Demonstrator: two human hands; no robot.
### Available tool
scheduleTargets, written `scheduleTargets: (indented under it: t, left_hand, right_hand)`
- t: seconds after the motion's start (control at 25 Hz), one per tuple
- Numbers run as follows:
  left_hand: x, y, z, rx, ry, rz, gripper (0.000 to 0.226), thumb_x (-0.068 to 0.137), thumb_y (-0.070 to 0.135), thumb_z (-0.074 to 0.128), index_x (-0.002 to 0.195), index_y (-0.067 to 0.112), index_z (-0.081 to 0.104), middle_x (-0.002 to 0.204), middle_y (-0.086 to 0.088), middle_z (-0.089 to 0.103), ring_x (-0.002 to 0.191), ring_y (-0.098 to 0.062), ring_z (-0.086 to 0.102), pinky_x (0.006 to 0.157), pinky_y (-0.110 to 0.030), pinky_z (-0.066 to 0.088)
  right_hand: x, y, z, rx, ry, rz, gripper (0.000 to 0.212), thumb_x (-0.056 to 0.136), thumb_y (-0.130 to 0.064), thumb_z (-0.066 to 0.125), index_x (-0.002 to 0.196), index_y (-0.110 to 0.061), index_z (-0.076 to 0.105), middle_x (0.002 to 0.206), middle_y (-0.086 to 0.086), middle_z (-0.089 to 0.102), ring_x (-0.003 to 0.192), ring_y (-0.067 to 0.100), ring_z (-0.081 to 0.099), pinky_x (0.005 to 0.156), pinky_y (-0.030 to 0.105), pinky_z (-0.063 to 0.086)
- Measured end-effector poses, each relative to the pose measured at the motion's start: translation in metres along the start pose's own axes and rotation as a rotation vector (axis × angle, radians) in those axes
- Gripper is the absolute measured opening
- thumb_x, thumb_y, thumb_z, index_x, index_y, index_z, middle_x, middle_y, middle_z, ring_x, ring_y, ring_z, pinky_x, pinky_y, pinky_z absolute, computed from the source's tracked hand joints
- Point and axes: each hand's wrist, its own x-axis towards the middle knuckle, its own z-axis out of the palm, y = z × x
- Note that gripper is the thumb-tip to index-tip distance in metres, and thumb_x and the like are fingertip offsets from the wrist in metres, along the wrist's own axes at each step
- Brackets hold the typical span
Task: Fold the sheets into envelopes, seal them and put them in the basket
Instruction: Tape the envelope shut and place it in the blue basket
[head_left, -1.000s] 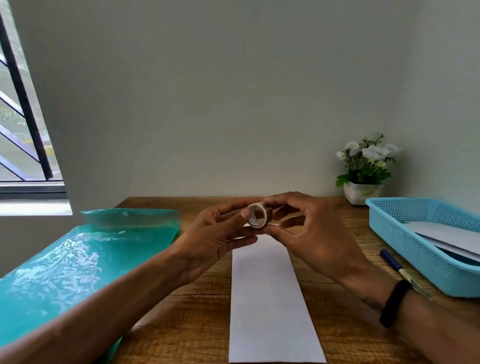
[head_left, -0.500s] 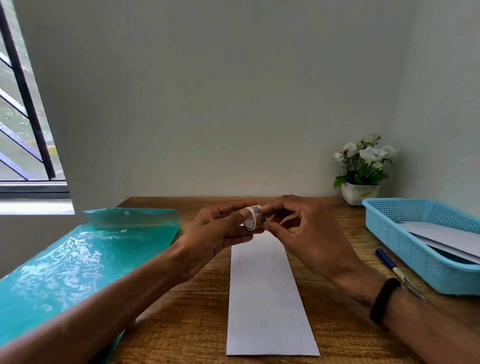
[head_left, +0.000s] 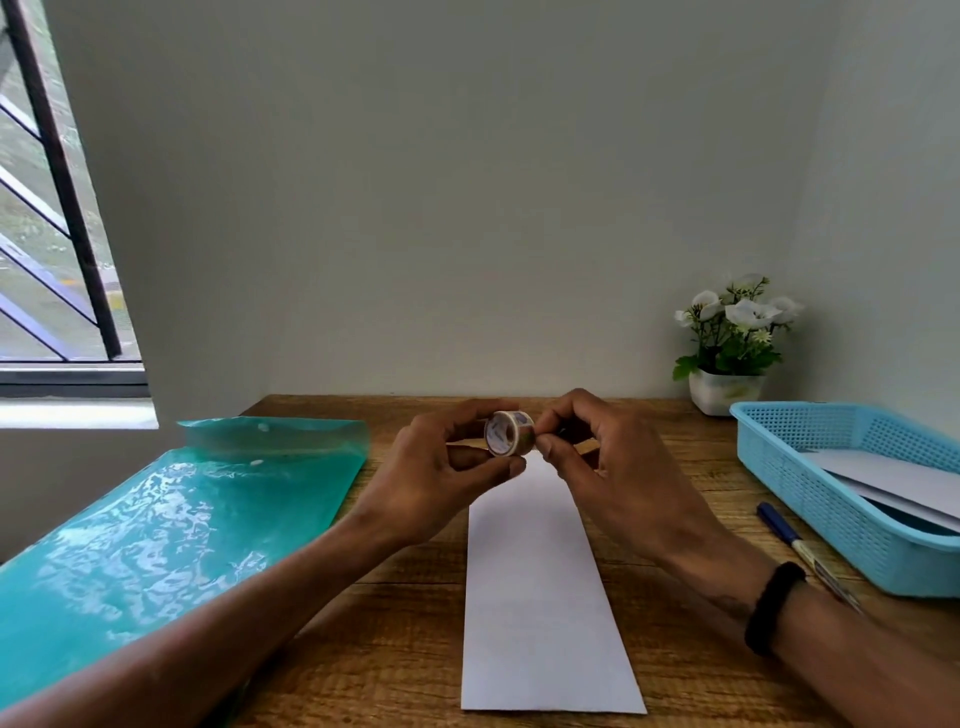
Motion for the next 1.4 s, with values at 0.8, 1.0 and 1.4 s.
scheduleTargets:
  t: [0.8, 1.0, 1.4]
  left_hand:
    - [-0.0016, -0.0020, -0.0006, 0.195, -0.025, 0.152, 0.052, 0.089, 0.033, 0.081, 0.138, 0.029, 0.065, 0.122, 0.012, 0.075, 0.108, -0.005, 0.072, 0.089, -0.036, 0.064]
    - [-0.0011, -0.0011, 0.0005, 0.177, -0.020, 0.170, 0.049, 0.089, 0.035, 0.080, 0.136, 0.027, 0.066, 0.120, 0.012, 0.075, 0.107, -0.006, 0.073, 0.087, -0.037, 0.065]
    - [0.0030, -0.0073, -0.0023, 0.190, 0.008, 0.156, 0.044, 0.089, 0.038, 0.079, 0.131, 0.029, 0.069, 0.115, 0.014, 0.077, 0.103, -0.003, 0.073, 0.088, -0.040, 0.064]
  right_hand:
    - [0.0024, 0.0043, -0.0026, -0.183, 0.043, -0.148, 0.006, 0.095, -0.017, 0.069, 0.098, -0.020, 0.066, 0.091, -0.008, 0.067, 0.081, 0.008, 0.066, 0.070, 0.028, 0.060]
    - [0.0022, 0.0045, -0.0016, -0.161, -0.042, -0.139, 0.007, 0.103, -0.021, 0.053, 0.101, -0.027, 0.049, 0.085, -0.013, 0.062, 0.075, 0.010, 0.064, 0.065, 0.040, 0.057]
    - [0.0024, 0.0073, 0.0009, -0.156, -0.067, -0.109, 0.003, 0.106, -0.031, 0.049, 0.106, -0.030, 0.047, 0.088, -0.013, 0.060, 0.079, 0.010, 0.063, 0.066, 0.040, 0.057]
